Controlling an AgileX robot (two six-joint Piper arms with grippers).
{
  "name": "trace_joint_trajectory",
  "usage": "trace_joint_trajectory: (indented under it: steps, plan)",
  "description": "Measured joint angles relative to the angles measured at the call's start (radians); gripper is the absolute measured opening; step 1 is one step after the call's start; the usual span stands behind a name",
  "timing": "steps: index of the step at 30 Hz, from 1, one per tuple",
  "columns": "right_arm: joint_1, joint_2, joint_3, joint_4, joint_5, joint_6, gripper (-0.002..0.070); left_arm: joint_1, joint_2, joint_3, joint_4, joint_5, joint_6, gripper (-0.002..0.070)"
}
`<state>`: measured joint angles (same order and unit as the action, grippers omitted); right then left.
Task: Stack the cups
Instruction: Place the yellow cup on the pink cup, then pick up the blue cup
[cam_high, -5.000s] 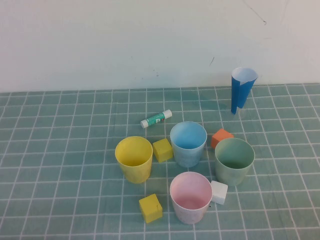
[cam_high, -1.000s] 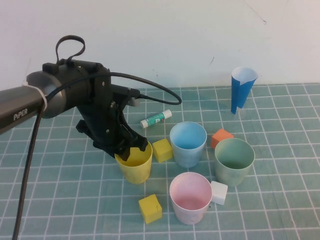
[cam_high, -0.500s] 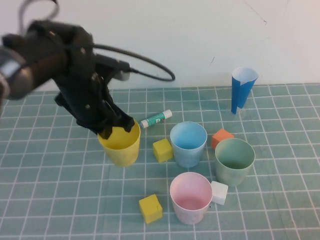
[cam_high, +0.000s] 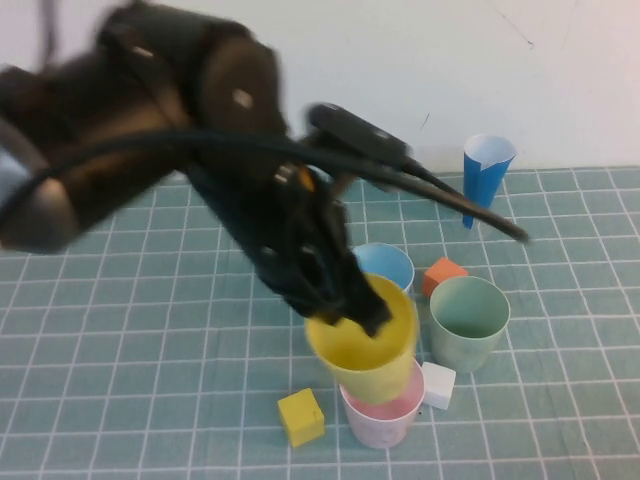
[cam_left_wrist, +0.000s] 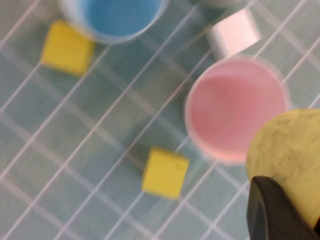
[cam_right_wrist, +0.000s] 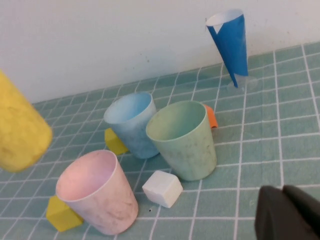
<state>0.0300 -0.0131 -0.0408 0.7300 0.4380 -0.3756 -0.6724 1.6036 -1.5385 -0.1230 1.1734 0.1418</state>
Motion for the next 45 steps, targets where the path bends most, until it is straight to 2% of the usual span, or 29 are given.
trace_joint_trajectory:
  steps: [4, 21, 25, 29, 32, 35, 37, 39, 41, 45]
  plan:
    - [0.000, 0.000, 0.000, 0.000, 0.020, -0.004, -0.0001, -0.049, 0.048, 0.000, 0.018, -0.079, -0.032, 0.0006]
    - [0.000, 0.000, 0.000, 0.000, 0.028, -0.011, -0.0001, -0.048, 0.214, 0.000, 0.085, -0.134, -0.100, 0.0015]
    - [0.000, 0.000, 0.000, 0.000, 0.032, -0.011, -0.0001, -0.048, 0.225, 0.000, 0.089, -0.156, -0.106, 0.0107]
    - [0.000, 0.000, -0.035, 0.006, 0.086, -0.052, 0.0015, -0.048, 0.225, -0.013, 0.089, -0.160, -0.106, 0.0299]
    - [0.000, 0.010, -0.088, 0.008, 0.149, -0.091, 0.0023, -0.048, 0.220, -0.030, 0.093, -0.147, -0.094, 0.0363]
    - [0.000, 0.088, -0.157, 0.003, 0.188, -0.123, 0.0026, -0.048, 0.183, -0.035, 0.116, -0.142, -0.091, 0.0328]
    - [0.000, 0.179, -0.212, -0.020, 0.206, -0.136, 0.0028, -0.048, 0.146, -0.035, 0.147, -0.150, -0.091, 0.0252]
    - [0.000, 0.274, -0.284, -0.063, 0.230, -0.160, 0.0029, -0.048, 0.094, -0.035, 0.196, -0.177, -0.095, 0.0134]
    - [0.000, 0.386, -0.371, -0.111, 0.265, -0.196, 0.0030, -0.048, 0.042, -0.035, 0.244, -0.206, -0.106, 0.0062]
    - [0.000, 0.596, -0.552, -0.181, 0.356, -0.253, 0.0030, -0.048, -0.077, -0.035, 0.299, -0.223, -0.142, 0.0012]
